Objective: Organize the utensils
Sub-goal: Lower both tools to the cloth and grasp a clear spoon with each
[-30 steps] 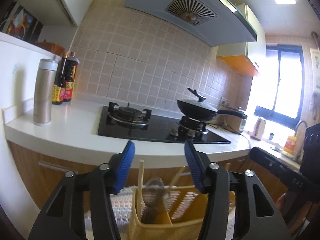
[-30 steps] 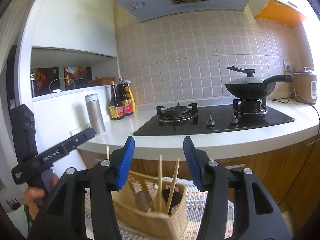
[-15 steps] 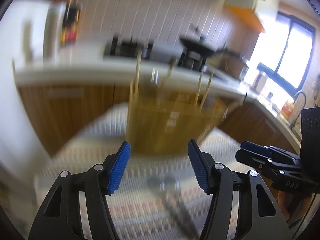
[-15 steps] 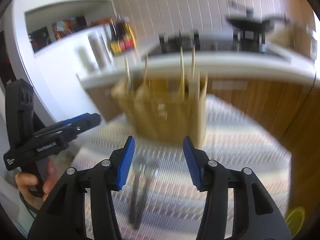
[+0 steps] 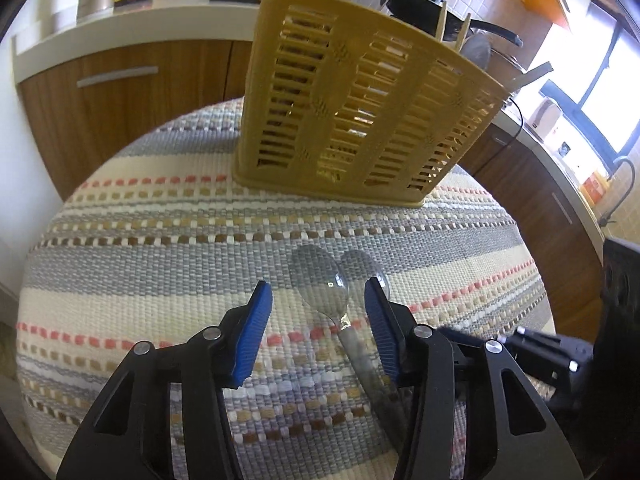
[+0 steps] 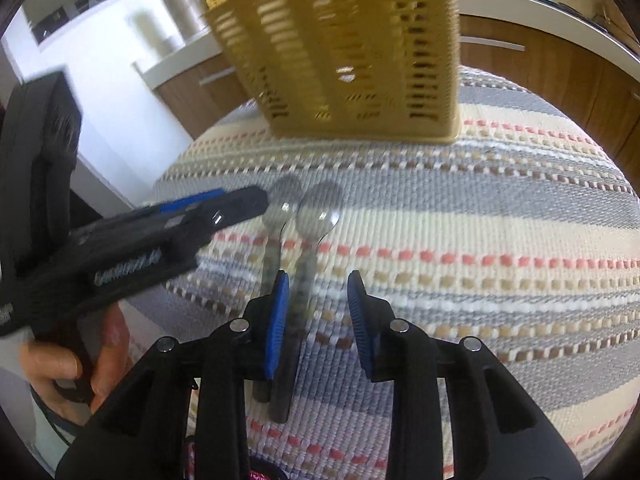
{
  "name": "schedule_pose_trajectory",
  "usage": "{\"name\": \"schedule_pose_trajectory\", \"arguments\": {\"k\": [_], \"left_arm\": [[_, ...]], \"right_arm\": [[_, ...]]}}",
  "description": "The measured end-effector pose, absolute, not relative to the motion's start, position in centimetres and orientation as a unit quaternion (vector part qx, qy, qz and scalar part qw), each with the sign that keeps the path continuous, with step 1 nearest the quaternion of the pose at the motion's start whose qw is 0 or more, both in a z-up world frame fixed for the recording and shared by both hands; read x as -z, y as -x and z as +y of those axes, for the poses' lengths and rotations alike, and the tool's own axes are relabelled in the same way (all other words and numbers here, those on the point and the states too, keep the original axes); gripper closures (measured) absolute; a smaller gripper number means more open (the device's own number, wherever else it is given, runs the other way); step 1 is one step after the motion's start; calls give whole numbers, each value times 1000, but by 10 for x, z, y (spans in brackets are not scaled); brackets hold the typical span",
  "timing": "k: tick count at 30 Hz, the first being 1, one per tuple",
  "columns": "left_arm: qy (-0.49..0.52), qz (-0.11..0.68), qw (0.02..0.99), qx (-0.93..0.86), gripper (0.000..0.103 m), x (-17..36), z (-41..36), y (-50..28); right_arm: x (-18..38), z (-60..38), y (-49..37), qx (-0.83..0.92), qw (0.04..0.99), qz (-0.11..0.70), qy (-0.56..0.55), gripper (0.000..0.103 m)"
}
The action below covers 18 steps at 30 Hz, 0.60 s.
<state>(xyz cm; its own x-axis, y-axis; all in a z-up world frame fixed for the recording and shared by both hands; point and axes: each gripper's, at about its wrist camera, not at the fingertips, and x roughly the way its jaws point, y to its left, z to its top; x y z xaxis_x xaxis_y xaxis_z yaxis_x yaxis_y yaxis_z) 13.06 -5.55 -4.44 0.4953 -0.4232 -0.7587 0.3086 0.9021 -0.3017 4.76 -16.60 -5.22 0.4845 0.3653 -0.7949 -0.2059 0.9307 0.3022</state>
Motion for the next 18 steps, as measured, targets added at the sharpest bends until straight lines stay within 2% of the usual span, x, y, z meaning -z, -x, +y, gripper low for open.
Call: {"name": "schedule_pose_trajectory", "arguments": {"k": [7, 8, 12, 18], "left_arm": [[57, 469, 857, 206, 60, 58, -71, -125], [57, 466, 859, 205, 61, 59, -71, -124], [49, 471, 857, 203, 62, 59, -76, -122], [-14, 477, 857, 193, 63, 57, -102, -118]], "right_arm": [[60, -134, -34, -136, 875, 465, -4, 86], [61, -131, -32, -133, 877, 461, 8, 93], [62, -125, -24, -115, 881, 458, 31, 94], [58, -181, -29, -81, 877, 474, -13, 94]]}}
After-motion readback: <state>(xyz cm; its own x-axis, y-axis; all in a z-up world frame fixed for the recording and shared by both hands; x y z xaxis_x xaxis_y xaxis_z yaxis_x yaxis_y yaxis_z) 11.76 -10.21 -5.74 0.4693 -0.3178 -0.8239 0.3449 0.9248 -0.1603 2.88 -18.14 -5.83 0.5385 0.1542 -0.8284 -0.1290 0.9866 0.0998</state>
